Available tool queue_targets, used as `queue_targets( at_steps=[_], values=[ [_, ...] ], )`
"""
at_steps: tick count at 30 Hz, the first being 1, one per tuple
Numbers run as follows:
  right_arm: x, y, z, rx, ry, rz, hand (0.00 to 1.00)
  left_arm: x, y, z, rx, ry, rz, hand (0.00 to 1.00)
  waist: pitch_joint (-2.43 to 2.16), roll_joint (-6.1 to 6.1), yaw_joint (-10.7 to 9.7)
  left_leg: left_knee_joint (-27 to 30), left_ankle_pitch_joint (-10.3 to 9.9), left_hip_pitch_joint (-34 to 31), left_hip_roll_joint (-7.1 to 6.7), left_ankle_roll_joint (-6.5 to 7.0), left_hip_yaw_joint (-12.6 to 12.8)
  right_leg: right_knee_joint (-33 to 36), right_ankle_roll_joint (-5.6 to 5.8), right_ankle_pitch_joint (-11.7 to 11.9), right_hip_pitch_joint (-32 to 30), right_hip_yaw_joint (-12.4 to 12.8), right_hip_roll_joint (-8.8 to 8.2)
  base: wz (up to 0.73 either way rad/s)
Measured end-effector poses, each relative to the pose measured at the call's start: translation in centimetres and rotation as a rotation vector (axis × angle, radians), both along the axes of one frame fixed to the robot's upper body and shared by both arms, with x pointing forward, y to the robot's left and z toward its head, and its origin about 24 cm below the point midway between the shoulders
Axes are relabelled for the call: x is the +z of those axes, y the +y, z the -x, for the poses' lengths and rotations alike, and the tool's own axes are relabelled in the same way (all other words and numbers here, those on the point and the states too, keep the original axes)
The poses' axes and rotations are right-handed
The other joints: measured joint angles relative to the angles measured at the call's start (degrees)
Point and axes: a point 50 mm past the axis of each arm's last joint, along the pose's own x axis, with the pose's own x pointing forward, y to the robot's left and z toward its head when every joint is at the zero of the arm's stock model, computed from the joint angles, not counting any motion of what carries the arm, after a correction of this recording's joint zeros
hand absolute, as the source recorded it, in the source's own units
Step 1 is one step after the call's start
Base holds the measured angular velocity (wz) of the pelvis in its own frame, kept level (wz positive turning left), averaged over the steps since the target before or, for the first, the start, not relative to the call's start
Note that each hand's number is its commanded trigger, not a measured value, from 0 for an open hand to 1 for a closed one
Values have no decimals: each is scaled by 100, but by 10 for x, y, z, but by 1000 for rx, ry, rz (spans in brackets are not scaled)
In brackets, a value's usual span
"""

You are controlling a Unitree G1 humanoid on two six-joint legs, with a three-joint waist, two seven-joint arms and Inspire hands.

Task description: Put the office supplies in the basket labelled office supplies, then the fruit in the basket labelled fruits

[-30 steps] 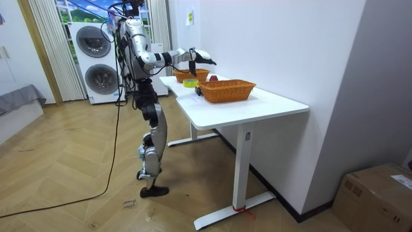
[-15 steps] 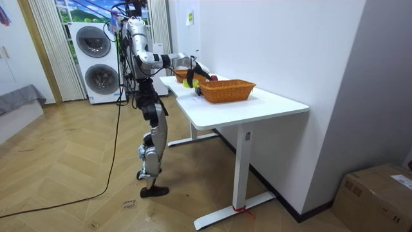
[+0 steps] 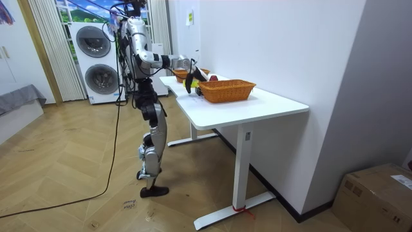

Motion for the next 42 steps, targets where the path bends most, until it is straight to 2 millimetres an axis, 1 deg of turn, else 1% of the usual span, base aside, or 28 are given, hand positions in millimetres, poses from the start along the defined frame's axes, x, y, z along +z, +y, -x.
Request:
queue_targets(
  at_steps=[8,13,25,33,37,38,39,40,42],
  values=[
    [-4,5,1,10,28,31,0,0,0,-1,-1,-3,0,0,-8,19,0,9,0,1,0,0,-4,7,-4,2,1,15,0,0],
    [-4,5,1,10,27,36,0,0,0,0,-1,-2,0,0,-36,69,-2,8,0,10,-1,0,-19,8,-4,3,8,19,2,0],
    [-5,3,1,4,18,63,0,-1,0,5,4,10,0,0,-31,87,1,6,0,12,-5,0,-47,8,-5,3,14,24,4,0],
    [-4,2,0,-10,-8,74,0,0,-1,3,2,-3,-5,0,-27,97,7,1,0,5,-9,0,-43,-14,-5,3,12,24,3,0],
    [-4,2,-1,-13,-16,74,0,-1,-3,3,-7,-3,-12,0,-29,131,5,0,0,6,-8,0,-45,-6,-5,3,8,19,4,0],
    [-4,3,-1,-13,-17,74,3,-1,-3,3,-9,-2,-12,0,-29,136,5,0,0,6,-8,0,-45,-6,-5,3,7,18,5,0],
    [-4,2,-1,-14,-18,74,75,-1,-3,3,-11,-1,-12,0,-29,138,3,0,0,6,-6,0,-46,-6,-5,3,7,8,4,0],
    [-4,2,-1,-16,-19,74,98,-1,-3,3,-11,-1,-11,0,-29,138,3,0,0,6,-6,0,-47,-6,-5,3,8,8,4,0],
    [-4,2,-1,-22,-21,75,100,-1,-3,3,-10,0,-10,0,-29,137,3,0,0,8,-7,0,-48,-8,-5,3,11,8,1,0]
  ],
)
